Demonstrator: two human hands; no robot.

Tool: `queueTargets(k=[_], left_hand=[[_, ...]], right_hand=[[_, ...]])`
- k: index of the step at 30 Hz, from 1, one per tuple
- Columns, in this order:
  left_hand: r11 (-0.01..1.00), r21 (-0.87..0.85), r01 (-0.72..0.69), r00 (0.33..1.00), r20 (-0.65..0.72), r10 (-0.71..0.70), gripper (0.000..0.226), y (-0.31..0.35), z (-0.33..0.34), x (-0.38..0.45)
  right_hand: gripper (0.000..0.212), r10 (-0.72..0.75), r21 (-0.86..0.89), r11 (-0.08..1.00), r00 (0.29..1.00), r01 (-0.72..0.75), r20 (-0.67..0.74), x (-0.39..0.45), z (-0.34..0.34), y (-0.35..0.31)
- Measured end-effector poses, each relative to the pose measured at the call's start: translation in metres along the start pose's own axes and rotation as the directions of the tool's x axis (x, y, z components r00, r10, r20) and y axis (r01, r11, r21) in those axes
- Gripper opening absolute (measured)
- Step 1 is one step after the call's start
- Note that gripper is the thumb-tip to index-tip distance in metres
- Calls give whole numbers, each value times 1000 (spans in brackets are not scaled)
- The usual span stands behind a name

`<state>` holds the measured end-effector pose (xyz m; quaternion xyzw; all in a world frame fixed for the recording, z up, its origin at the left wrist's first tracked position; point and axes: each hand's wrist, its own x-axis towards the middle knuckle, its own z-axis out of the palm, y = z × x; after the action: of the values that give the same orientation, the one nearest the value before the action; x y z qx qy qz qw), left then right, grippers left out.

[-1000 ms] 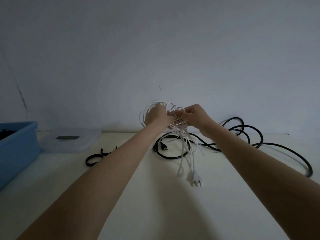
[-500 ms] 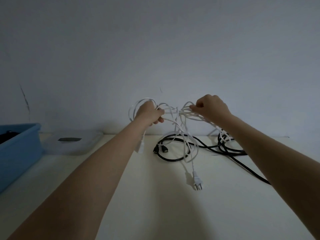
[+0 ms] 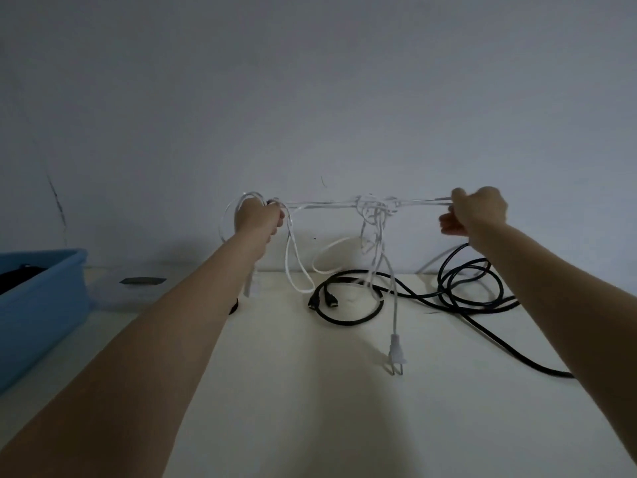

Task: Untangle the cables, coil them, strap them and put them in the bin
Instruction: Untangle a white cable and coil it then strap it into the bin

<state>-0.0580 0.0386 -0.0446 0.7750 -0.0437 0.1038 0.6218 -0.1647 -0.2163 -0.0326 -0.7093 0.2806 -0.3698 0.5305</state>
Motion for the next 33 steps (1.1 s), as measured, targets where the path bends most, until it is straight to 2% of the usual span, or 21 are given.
queueTargets(k=[2, 4, 5, 7, 10, 12, 14, 16, 17, 19, 21, 23, 25, 26, 27, 28, 30, 32, 33], left_hand=[[1000, 1, 23, 1000, -15, -23, 33, -1, -4, 4], [999, 13, 48, 999, -20, -48, 32, -3, -5, 5], [997, 17, 69, 998, 8, -69, 31, -4, -5, 4], [989, -29, 144, 982, 129, -140, 22, -3, -5, 0], [969, 171, 178, 912, 341, -227, 29, 1, -2, -12], [980, 111, 166, 819, 538, -200, 29, 1, 5, -20], [987, 17, 158, 700, 703, -124, 25, 2, 15, -30], [993, -45, 109, 635, 772, -34, 17, 7, 30, -40], [994, -73, 83, 636, 771, 3, 15, 10, 38, -44], [995, -89, 47, 689, 724, 32, 15, 16, 51, -48], [996, -80, 28, 739, 672, 33, 14, 16, 54, -48], [992, -109, 68, 759, 651, 19, 14, 12, 50, -43], [976, -165, 145, 758, 652, -3, 18, 5, 43, -36], [965, -191, 178, 758, 653, -10, 20, 1, 40, -33], [955, -216, 203, 759, 651, -14, 22, -3, 38, -31], [945, -241, 222, 764, 646, -15, 24, -6, 37, -28], [925, -293, 242, 778, 629, -5, 24, -10, 36, -25], [909, -346, 233, 810, 586, 16, 23, -9, 34, -24], [905, -367, 216, 829, 558, 28, 23, -7, 31, -24]], right_hand=[[19, 93, 286, 954, 996, -89, -1, 1, 0, -9], [18, 99, 461, 880, 994, -112, 52, -1, 6, -26], [22, 69, 477, 872, 992, -112, 106, -5, 11, -34], [26, -23, 401, 912, 966, -85, 256, -17, 20, -45], [26, -176, 265, 962, 882, 60, 437, -31, 34, -45], [26, -233, 249, 961, 834, 119, 499, -39, 42, -45], [26, -243, 267, 957, 807, 110, 539, -45, 47, -46], [24, -248, 289, 953, 774, 88, 583, -52, 50, -49], [24, -255, 293, 952, 763, 89, 594, -55, 51, -51], [24, -262, 294, 950, 772, 102, 580, -56, 51, -53], [21, -243, 322, 944, 803, 68, 544, -52, 45, -52], [18, -186, 340, 940, 852, 11, 489, -43, 35, -45], [25, -94, 221, 975, 884, -11, 458, -36, 25, -30], [28, -42, 109, 994, 869, -13, 492, -35, 21, -21], [29, 12, -19, 1000, 823, -2, 568, -37, 18, -11], [29, 69, -151, 988, 748, 43, 660, -41, 18, 0], [26, 191, -349, 918, 559, 190, 807, -50, 22, 21], [22, 339, -473, 829, 404, 298, 850, -58, 29, 42], [23, 407, -528, 774, 362, 351, 838, -60, 32, 53]])
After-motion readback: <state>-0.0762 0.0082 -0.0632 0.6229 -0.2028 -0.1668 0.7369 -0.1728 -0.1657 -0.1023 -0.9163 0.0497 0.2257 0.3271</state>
